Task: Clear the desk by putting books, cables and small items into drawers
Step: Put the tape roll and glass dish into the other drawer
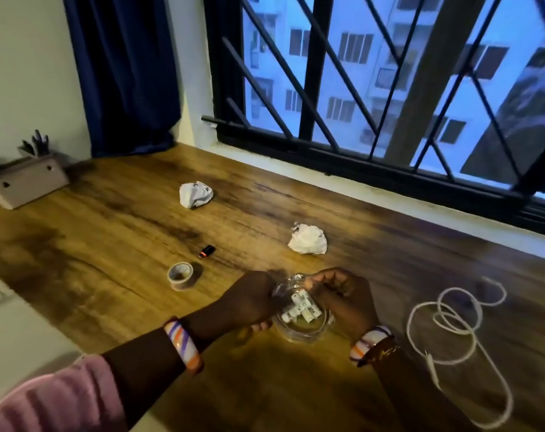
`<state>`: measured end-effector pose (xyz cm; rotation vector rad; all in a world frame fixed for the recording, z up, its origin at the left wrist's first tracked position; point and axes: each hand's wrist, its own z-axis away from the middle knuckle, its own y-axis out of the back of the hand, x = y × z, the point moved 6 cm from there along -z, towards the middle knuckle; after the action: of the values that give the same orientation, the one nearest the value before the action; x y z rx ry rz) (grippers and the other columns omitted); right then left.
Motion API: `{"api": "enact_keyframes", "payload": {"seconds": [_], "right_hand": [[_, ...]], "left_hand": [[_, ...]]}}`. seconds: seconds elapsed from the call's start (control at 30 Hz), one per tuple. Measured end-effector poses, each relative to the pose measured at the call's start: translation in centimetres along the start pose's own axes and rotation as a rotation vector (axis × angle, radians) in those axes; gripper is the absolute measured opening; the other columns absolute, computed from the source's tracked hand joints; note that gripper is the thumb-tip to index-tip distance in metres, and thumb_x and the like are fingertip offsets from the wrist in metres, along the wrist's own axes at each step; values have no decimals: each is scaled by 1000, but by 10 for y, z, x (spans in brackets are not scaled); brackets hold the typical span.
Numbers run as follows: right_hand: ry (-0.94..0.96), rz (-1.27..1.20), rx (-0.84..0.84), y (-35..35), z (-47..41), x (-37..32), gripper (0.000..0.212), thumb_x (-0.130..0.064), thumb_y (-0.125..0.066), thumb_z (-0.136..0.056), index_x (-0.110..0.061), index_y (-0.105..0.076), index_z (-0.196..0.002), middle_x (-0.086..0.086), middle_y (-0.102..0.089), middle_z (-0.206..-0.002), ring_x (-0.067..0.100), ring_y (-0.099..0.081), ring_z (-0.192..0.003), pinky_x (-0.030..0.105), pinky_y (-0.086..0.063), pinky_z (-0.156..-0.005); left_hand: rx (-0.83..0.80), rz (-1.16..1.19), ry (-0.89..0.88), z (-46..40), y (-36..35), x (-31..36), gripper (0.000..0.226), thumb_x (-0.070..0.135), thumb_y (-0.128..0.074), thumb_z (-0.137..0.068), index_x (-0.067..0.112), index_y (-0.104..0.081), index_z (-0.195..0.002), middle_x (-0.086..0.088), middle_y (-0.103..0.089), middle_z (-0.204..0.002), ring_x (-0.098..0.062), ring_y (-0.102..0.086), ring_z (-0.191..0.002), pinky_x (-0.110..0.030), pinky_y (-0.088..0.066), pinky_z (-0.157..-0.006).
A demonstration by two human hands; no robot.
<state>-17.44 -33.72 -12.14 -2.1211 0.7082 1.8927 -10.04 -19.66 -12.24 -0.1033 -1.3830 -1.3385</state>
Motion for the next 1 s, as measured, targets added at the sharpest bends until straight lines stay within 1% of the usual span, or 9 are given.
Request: {"api": "enact_keyframes", "payload": {"seconds": [0.13,0.23,0.33,0.47,0.67,0.73,0.83,0.9,1.0], "right_hand": [[-26,-130,7,-18,-7,-9,15,-1,-70,-74,-15,-68,-74,8,-70,-79,21,-63,-78,37,-51,-76],[-21,-146,-70,-48,-10,-26,19,-2,-70,-75,-20,-67,-81,4,-71,-87,21,-65,-88,35,-52,-82],[14,-63,-196,-91,-8,-40,16,-8,-72,-76,-22,-68,-83,-1,-73,-87,16,-67,-88,32,-53,-82],[43,-1,-294,-164,-2,-49,15,-10,-73,-76,-24,-69,-76,-8,-73,-78,5,-65,-76,22,-53,-73],[12,141,-382,-285,2,-42,13,-5,-71,-77,-15,-67,-83,-12,-65,-78,0,-61,-75,15,-47,-73],[46,325,-342,-310,2,-38,19,-15,-75,-74,-16,-68,-92,-9,-66,-90,5,-61,-87,16,-45,-79],[84,423,-299,-327,3,-38,32,-23,-78,-70,-22,-66,-99,-6,-65,-103,6,-58,-98,14,-42,-83],[112,433,-268,-332,5,-38,36,-22,-80,-69,-20,-65,-101,-12,-59,-103,5,-55,-99,9,-37,-83],[112,443,-217,-334,8,-37,32,-18,-81,-67,-18,-67,-96,-20,-55,-100,2,-54,-97,10,-40,-85]], "left_hand": [[158,-188,4,12,33,-16,39,25,-57,-86,17,-53,-48,-7,-65,-52,-9,-57,-38,-6,-34,-35],[308,-385,80,36,76,-41,34,25,-58,-84,8,-54,-54,-3,-56,-51,-5,-48,-41,-11,-34,-40],[370,-238,152,65,118,-80,39,20,-56,-87,1,-60,-53,-1,-55,-39,-2,-50,-32,-7,-37,-42],[557,-71,230,103,181,-134,39,14,-58,-84,0,-62,-48,-10,-64,-44,-7,-55,-34,-11,-42,-40],[676,-126,316,120,230,-200,41,23,-59,-86,-9,-67,-62,-25,-68,-63,-27,-65,-57,-26,-41,-51],[666,-52,299,120,233,-216,42,24,-60,-85,-8,-67,-60,-24,-67,-59,-24,-61,-50,-25,-39,-48],[585,263,266,116,231,-241,42,21,-59,-85,2,-63,-48,-3,-56,-34,-11,-51,-29,-17,-37,-34],[550,336,266,114,231,-254,43,26,-57,-88,4,-63,-51,-1,-55,-34,-11,-50,-27,-15,-37,-31],[538,413,232,116,233,-268,42,29,-53,-90,9,-63,-55,-6,-59,-43,-19,-51,-34,-24,-41,-38]]}}
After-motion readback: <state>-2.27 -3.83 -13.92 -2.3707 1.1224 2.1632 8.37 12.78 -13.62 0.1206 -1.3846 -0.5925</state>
